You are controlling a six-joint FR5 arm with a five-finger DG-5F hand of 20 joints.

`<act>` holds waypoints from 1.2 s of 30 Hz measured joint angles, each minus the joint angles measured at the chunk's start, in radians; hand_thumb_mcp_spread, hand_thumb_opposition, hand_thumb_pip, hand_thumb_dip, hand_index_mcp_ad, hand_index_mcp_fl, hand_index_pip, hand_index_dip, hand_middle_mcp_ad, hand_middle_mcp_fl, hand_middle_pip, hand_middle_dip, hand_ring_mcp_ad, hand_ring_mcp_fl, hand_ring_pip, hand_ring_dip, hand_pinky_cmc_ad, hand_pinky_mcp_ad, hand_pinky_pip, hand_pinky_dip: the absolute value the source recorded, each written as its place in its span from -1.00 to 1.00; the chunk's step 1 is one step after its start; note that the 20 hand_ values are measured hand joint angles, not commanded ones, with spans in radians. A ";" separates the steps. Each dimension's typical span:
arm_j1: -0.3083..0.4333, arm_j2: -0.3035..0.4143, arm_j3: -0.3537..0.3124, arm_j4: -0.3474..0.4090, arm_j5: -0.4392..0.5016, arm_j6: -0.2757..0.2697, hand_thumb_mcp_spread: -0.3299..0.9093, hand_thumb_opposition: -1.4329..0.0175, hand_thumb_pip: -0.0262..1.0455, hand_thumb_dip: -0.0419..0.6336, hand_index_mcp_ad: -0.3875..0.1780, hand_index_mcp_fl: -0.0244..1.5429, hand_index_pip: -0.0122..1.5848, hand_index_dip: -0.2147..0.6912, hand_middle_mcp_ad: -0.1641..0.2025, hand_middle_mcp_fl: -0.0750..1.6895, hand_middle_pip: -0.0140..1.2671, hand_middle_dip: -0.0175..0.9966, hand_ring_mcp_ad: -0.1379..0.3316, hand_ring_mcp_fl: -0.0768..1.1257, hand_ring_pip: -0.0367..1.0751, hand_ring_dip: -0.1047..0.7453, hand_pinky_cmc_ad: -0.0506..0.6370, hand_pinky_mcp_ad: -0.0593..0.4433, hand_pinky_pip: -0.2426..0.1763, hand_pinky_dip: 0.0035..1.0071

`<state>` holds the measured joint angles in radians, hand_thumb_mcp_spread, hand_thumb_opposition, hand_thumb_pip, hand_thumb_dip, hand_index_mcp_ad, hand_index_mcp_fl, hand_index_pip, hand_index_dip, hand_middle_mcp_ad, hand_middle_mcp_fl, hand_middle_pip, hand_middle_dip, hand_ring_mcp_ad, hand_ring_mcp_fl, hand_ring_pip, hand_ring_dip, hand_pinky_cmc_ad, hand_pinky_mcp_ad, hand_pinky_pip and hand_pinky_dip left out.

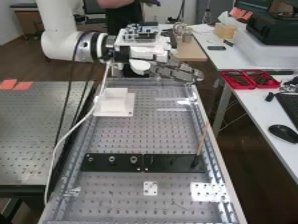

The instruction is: Grab the drill bit and place it in the clear container

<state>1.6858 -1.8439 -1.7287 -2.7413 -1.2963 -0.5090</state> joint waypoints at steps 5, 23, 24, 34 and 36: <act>0.008 -0.024 0.019 -0.023 -0.036 0.019 0.63 -0.45 -0.14 0.01 -0.27 0.41 -0.19 0.35 0.39 -0.41 -0.79 -0.44 0.08 -0.65 -0.74 -0.61 0.05 -0.26 -0.27 -0.70; 0.044 -0.165 0.148 -0.131 -0.165 0.079 0.64 -0.45 -0.17 0.01 -0.23 0.41 -0.20 0.36 0.39 -0.43 -0.79 -0.44 0.16 -0.66 -0.73 -0.61 0.06 -0.27 -0.27 -0.70; 0.046 -0.171 0.153 -0.135 -0.172 0.080 0.64 -0.45 -0.17 0.01 -0.24 0.41 -0.20 0.36 0.39 -0.43 -0.79 -0.44 0.14 -0.66 -0.73 -0.61 0.06 -0.27 -0.27 -0.70; 0.073 -0.236 0.206 -0.179 -0.228 0.100 0.64 -0.45 -0.17 0.01 -0.23 0.41 -0.20 0.36 0.39 -0.43 -0.79 -0.44 0.16 -0.66 -0.74 -0.61 0.06 -0.27 -0.27 -0.70; 0.075 -0.244 0.211 -0.181 -0.237 0.101 0.64 -0.45 -0.17 0.01 -0.24 0.41 -0.20 0.36 0.39 -0.43 -0.79 -0.44 0.16 -0.66 -0.73 -0.61 0.06 -0.27 -0.27 -0.70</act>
<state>1.7610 -2.0882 -1.5176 -2.9224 -1.5329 -0.4081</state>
